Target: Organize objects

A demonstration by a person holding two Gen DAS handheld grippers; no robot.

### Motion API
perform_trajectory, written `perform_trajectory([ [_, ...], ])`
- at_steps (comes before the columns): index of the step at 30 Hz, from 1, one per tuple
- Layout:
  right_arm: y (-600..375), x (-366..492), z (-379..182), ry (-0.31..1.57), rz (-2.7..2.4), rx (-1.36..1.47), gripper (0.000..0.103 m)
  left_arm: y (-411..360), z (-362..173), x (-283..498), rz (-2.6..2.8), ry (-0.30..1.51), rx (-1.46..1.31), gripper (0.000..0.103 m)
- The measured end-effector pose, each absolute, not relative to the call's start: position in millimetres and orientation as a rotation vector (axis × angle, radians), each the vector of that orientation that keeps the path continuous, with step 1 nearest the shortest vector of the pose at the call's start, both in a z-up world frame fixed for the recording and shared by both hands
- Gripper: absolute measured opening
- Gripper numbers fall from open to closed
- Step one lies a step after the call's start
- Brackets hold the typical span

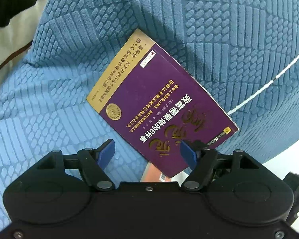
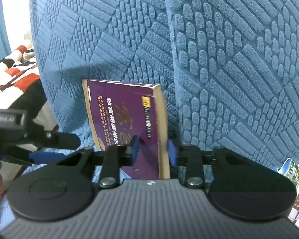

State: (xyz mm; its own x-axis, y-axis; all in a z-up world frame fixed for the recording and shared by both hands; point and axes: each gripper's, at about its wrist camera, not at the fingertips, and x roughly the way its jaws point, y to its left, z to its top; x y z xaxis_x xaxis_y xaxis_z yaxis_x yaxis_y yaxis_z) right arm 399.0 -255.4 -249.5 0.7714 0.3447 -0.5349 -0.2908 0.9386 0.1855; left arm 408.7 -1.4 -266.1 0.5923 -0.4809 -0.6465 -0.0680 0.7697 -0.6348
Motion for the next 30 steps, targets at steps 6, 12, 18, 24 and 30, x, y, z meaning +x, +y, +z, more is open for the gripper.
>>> perform_trajectory([
  [6, -254, 386, -246, 0.589, 0.387, 0.046, 0.028, 5, -270, 409, -0.267, 0.919, -0.737, 0.069],
  [12, -241, 369, -245, 0.586, 0.457, -0.013, 0.027, 8, -271, 408, -0.302, 0.913, -0.791, 0.067],
  [18, -216, 357, -244, 0.571, 0.546, -0.061, 0.023, 16, -270, 406, -0.322, 0.902, -0.838, 0.067],
  [24, -202, 355, -248, 0.569, 0.575, -0.071, 0.023, 31, -270, 404, -0.337, 0.885, -0.907, 0.067],
  [30, -196, 352, -249, 0.572, 0.592, -0.078, 0.023, 43, -267, 398, -0.402, 0.865, -1.01, 0.069],
])
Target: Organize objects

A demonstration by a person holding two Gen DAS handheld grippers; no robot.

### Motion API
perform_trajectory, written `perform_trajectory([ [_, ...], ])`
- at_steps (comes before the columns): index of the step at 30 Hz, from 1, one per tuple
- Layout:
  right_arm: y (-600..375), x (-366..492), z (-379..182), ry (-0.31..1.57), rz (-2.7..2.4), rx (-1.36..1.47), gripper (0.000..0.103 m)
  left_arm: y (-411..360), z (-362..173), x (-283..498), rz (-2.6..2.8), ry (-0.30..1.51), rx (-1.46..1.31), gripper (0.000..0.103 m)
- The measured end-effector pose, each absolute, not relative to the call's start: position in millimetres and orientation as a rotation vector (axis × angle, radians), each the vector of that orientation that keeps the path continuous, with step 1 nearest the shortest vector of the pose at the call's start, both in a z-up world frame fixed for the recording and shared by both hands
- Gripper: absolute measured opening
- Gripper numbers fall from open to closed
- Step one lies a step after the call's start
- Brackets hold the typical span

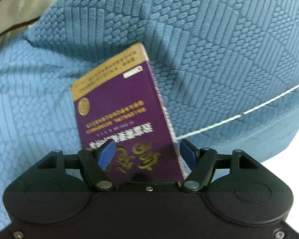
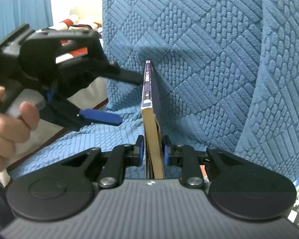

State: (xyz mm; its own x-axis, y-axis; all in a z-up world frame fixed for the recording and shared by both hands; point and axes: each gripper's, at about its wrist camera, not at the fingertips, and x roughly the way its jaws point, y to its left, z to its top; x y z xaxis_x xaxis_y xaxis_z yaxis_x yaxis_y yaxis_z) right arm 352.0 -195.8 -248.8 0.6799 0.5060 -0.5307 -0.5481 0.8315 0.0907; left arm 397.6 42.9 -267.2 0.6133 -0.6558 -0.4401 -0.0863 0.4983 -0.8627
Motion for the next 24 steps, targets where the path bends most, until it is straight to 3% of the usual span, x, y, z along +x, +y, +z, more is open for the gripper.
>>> perform_trajectory([
  [5, -185, 344, -249, 0.565, 0.618, -0.116, 0.023, 39, -262, 388, -0.401, 0.868, -0.988, 0.069],
  [9, -168, 332, -251, 0.563, 0.653, -0.179, 0.023, 37, -264, 379, -0.352, 0.904, -0.945, 0.063],
  [14, -144, 318, -260, 0.549, 0.675, -0.272, 0.024, 46, -270, 366, -0.201, 0.977, -0.887, 0.026],
  [24, -139, 291, -260, 0.616, 0.681, -0.28, 0.034, 68, -291, 356, -0.112, 1.025, -0.984, 0.013],
])
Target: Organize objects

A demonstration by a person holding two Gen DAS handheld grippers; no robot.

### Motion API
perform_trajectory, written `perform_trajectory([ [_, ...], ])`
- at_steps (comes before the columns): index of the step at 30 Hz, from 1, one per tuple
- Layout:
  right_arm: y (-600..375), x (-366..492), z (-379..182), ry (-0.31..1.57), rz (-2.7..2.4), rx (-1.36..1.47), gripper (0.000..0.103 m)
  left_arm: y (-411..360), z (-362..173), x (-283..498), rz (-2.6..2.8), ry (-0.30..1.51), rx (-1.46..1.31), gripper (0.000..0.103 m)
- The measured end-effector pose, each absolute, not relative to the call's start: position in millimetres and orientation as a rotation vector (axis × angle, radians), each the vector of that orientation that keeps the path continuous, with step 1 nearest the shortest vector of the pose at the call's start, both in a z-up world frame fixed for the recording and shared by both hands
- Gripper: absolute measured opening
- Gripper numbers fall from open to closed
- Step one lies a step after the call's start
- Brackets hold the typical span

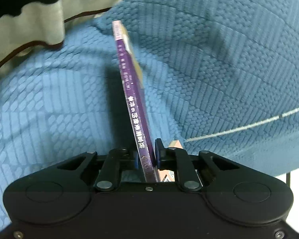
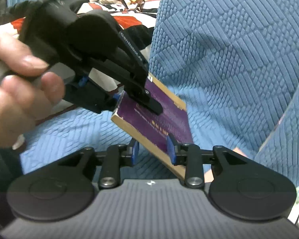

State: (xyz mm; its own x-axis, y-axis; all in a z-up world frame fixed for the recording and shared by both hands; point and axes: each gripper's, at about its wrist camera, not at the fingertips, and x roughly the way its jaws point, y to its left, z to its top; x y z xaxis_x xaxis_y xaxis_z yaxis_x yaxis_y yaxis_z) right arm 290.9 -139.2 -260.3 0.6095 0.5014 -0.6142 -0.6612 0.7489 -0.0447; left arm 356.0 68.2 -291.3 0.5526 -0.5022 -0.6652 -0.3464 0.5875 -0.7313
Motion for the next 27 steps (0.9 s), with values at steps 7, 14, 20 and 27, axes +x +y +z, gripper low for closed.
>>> perform_trajectory([
  [7, -207, 306, -273, 0.889, 0.582, 0.462, 0.036, 79, -299, 357, -0.097, 1.037, -1.05, 0.011],
  [14, -233, 300, -312, 0.966, 0.443, 0.988, 0.083, 78, -296, 360, -0.103, 1.035, -1.058, 0.011],
  [20, -231, 307, -330, 0.936, 0.378, 1.182, 0.083, 84, -300, 361, -0.1, 1.039, -1.092, 0.01],
  [27, -222, 336, -343, 0.94, 0.301, 1.272, 0.08, 99, -305, 361, -0.091, 1.025, -1.171, 0.009],
])
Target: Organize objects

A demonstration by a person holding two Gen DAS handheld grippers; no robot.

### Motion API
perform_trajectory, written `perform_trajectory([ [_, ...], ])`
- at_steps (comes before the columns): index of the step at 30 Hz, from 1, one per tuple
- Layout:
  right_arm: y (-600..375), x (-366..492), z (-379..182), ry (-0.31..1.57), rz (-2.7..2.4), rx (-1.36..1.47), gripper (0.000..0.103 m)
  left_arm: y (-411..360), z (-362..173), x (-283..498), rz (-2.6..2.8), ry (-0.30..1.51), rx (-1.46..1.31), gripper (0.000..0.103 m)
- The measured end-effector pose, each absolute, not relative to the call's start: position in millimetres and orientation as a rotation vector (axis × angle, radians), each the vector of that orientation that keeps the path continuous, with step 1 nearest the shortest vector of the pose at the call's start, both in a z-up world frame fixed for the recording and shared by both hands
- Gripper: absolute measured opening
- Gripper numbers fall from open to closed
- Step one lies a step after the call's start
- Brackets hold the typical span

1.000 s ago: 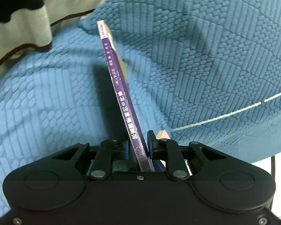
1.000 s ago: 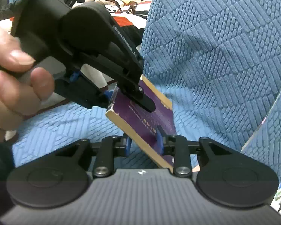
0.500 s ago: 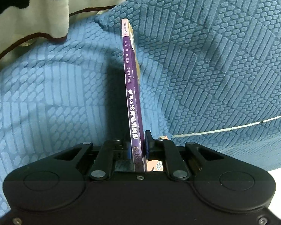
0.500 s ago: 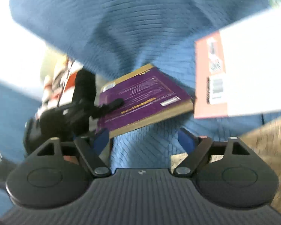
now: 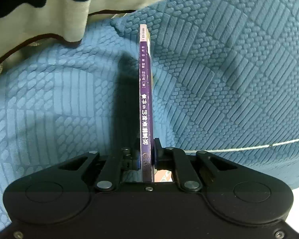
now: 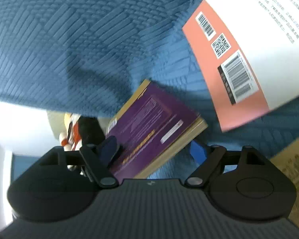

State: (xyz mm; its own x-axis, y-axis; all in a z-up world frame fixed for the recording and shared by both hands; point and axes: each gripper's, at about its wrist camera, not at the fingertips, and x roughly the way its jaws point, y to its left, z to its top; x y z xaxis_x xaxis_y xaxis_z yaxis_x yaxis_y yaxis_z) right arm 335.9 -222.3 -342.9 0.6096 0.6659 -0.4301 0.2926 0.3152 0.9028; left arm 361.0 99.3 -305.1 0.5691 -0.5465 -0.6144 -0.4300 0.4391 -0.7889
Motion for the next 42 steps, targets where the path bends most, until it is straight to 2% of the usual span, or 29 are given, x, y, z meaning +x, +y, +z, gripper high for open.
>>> perform_trajectory([
  [3, -227, 343, -345, 0.927, 0.266, 1.275, 0.074, 103, -305, 362, -0.088, 1.018, -1.184, 0.009],
  [6, -232, 350, -356, 0.946, 0.215, 1.313, 0.062, 104, -304, 364, -0.085, 1.013, -1.178, 0.009],
  [8, -235, 354, -362, 0.956, 0.194, 1.318, 0.041, 106, -303, 363, -0.085, 1.01, -1.18, 0.009],
  [9, -236, 354, -364, 0.965, 0.182, 1.311, 0.038, 108, -303, 363, -0.083, 1.013, -1.178, 0.009],
  [13, -236, 355, -363, 0.978, 0.185, 1.27, 0.01, 114, -303, 362, -0.075, 1.012, -1.167, 0.009],
  [14, -236, 354, -358, 0.961, 0.195, 1.247, 0.008, 116, -302, 361, -0.077, 1.006, -1.17, 0.009],
  [19, -241, 352, -320, 0.859, 0.271, 1.166, 0.004, 125, -294, 354, -0.088, 0.983, -1.173, 0.009],
  [30, -239, 336, -234, 0.743, 0.399, 0.957, 0.004, 125, -277, 325, -0.185, 0.949, -1.184, 0.011],
  [35, -235, 319, -219, 0.715, 0.414, 0.91, 0.004, 129, -283, 312, -0.235, 0.952, -1.253, 0.013],
  [39, -237, 310, -224, 0.723, 0.399, 0.932, 0.003, 129, -291, 307, -0.224, 0.978, -1.28, 0.018],
  [42, -238, 304, -235, 0.743, 0.383, 0.967, 0.004, 129, -303, 306, -0.193, 1.006, -1.317, 0.016],
])
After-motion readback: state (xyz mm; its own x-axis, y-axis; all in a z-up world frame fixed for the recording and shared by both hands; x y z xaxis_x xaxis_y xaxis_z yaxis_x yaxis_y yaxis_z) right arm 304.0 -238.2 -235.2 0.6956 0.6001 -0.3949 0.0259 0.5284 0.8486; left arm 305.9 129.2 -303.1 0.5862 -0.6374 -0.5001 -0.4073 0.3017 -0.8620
